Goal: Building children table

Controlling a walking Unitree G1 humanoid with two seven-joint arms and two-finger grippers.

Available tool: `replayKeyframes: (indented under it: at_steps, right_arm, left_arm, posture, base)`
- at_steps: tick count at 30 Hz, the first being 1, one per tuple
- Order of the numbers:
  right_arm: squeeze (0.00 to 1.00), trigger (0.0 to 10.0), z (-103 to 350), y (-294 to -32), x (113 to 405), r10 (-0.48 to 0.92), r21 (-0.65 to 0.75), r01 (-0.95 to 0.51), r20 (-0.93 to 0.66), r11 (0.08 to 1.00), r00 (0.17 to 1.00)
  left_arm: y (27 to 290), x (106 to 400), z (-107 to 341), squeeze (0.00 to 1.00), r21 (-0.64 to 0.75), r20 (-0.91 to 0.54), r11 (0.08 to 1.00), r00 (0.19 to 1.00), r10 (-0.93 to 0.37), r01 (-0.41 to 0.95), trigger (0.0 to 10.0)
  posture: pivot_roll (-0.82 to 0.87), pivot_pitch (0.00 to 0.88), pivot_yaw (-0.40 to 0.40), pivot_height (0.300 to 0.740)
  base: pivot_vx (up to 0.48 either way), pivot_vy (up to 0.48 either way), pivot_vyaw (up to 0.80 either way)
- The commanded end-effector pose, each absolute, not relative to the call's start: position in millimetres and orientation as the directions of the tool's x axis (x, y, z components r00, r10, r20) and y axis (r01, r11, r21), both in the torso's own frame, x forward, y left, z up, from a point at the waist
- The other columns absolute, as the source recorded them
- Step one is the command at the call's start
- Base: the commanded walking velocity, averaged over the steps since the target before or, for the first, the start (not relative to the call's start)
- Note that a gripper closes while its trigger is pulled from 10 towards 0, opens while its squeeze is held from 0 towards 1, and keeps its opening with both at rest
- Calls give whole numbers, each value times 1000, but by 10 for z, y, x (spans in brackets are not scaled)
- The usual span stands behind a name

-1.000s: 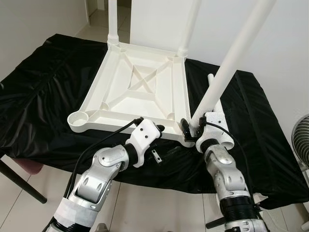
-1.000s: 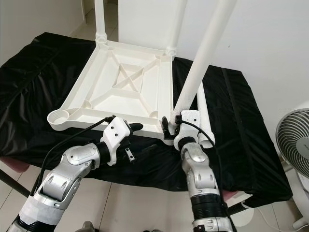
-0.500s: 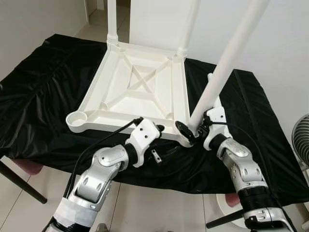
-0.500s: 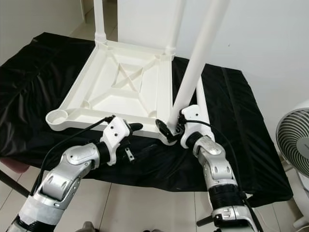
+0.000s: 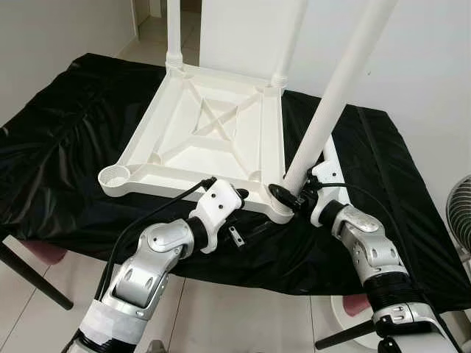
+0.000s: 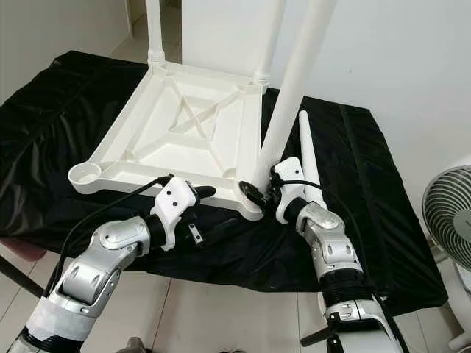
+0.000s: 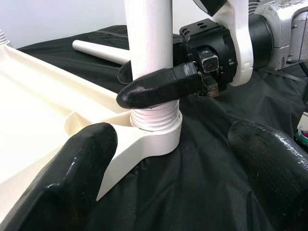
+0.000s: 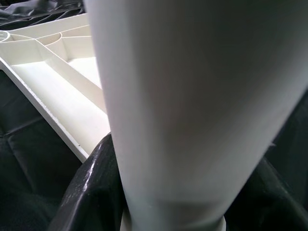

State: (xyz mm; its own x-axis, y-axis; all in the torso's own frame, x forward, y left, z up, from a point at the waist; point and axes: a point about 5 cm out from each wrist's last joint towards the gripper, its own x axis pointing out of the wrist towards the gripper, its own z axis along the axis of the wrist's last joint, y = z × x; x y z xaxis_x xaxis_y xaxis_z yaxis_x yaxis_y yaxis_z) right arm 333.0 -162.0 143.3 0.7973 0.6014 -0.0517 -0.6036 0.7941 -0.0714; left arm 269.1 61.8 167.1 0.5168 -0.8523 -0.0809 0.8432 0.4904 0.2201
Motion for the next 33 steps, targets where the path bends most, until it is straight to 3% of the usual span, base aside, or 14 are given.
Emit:
replayKeyframes:
  at_steps: [1, 11, 13, 15, 19, 27, 33]
  right_arm:
    - [0, 0, 1347, -1664, 3315, 580, -72, -586, -93, 807, 809]
    - [0, 0, 1351, -1572, 3291, 461, -38, -462, -41, 886, 886]
    - [0, 0, 1324, -1536, 3291, 306, 37, -305, -34, 952, 951]
    - [0, 0, 1310, -1514, 3280, 255, 49, -253, -38, 966, 966]
    - [0, 0, 1298, -1488, 3263, 211, 66, -208, -37, 976, 977]
    - [0, 0, 1248, -1361, 3186, -50, 70, 54, -57, 996, 997]
    - [0, 0, 1246, -1235, 3165, -45, 106, 51, -60, 993, 997]
  left_arm:
    - [596, 2712, 1699, 0, 230, -69, 519, 545, -835, 824, 10000]
    - [587, 2708, 1700, 0, 227, -67, 516, 542, -838, 826, 10000]
    - [583, 2706, 1697, 0, 225, -65, 517, 543, -837, 826, 10000]
    - [582, 2706, 1696, 0, 225, -65, 518, 543, -837, 825, 10000]
    - [582, 2706, 1696, 0, 225, -65, 518, 543, -837, 825, 10000]
    - [571, 2701, 1693, 0, 225, -68, 511, 537, -841, 829, 10000]
    - [569, 2699, 1696, 0, 220, -64, 517, 542, -838, 827, 10000]
  posture:
    - [138, 38, -89, 740]
    - [135, 40, -94, 740]
    - [137, 40, -99, 740]
    - [137, 40, -99, 740]
    - [134, 39, -98, 740]
    - [133, 53, -101, 740]
    - [135, 59, -102, 740]
  base:
    - [0, 0, 0]
    - [0, 0, 0]
    - [0, 0, 0]
    - [0, 0, 0]
    - [0, 0, 0]
    - [0, 0, 0]
    - [0, 0, 0]
